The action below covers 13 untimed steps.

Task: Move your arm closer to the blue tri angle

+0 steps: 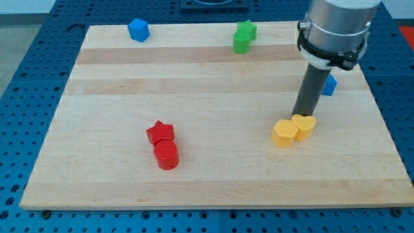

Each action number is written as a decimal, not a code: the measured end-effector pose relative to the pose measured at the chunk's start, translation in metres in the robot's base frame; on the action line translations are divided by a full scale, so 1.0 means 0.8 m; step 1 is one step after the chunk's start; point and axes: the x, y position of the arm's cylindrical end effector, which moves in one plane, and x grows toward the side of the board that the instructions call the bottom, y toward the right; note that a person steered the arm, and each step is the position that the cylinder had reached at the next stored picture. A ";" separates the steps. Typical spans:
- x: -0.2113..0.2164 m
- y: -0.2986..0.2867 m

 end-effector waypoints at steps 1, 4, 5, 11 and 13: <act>0.003 0.000; -0.004 0.027; -0.005 0.052; -0.054 0.141; -0.077 0.138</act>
